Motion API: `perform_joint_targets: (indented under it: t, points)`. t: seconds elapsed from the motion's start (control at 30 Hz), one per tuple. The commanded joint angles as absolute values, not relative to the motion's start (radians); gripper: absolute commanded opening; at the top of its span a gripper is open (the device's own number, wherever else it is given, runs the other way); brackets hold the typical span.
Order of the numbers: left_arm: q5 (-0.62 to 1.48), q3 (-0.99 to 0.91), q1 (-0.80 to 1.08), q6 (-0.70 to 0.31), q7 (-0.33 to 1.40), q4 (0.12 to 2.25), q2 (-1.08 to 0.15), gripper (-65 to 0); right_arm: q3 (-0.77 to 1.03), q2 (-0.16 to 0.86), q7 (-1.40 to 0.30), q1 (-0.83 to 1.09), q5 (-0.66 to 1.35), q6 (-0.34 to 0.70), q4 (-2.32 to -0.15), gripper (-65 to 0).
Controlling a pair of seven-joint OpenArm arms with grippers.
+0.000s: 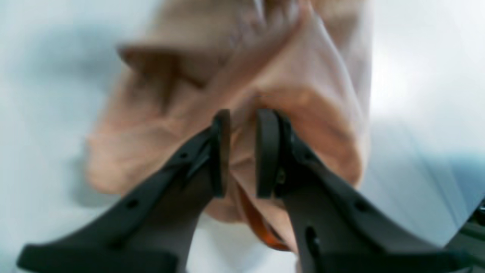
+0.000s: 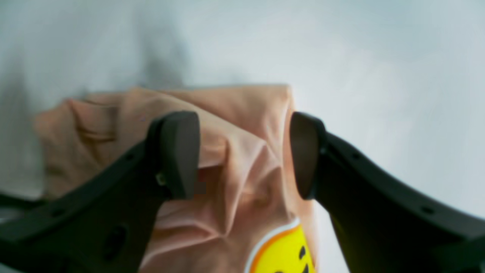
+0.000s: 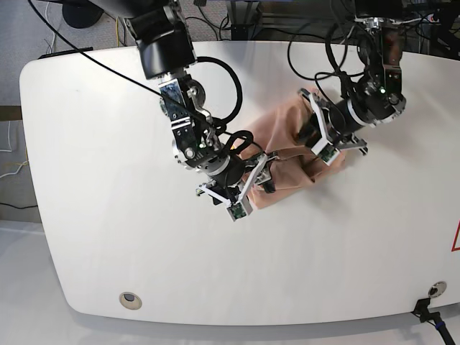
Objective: Fold the T-shirt properly
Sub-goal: 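Lower the bundle with both grippers and tuck its edges into a square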
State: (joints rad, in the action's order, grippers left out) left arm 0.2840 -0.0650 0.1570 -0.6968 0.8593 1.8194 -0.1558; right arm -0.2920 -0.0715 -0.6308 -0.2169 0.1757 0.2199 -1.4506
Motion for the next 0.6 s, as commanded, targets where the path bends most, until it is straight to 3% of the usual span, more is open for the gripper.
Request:
perform_joint_targets:
  t: [0.0, 0.1, 0.17, 0.4, 0.57]
  points:
    - [0.3, -0.048, 0.147, -0.698, 0.832, 1.836, -0.148, -55.5, -0.294, -0.084, -0.601, -0.3, 0.186, 0.228, -1.389, -28.3]
    - [0.3, -0.041, 0.17, -0.698, 0.832, 1.834, -0.148, -55.5, -0.292, -0.085, -0.588, -0.334, 0.188, 0.228, -1.336, -28.8]
    - [0.3, -0.041, 0.18, -0.698, 0.831, 1.811, -0.148, -55.5, -0.292, -0.085, -0.552, -0.341, 0.188, 0.228, -1.3, -33.9]
    - [0.3, -0.045, 0.151, -0.698, 0.826, 1.701, -0.173, -55.5, -0.289, -0.084, -0.516, -0.328, 0.186, 0.228, -1.23, -63.9]
    - [0.3, -0.045, 0.102, -0.698, 0.826, 1.673, -0.179, -55.5, -0.288, -0.062, -0.518, -0.263, 0.186, 0.226, -1.236, -65.0]
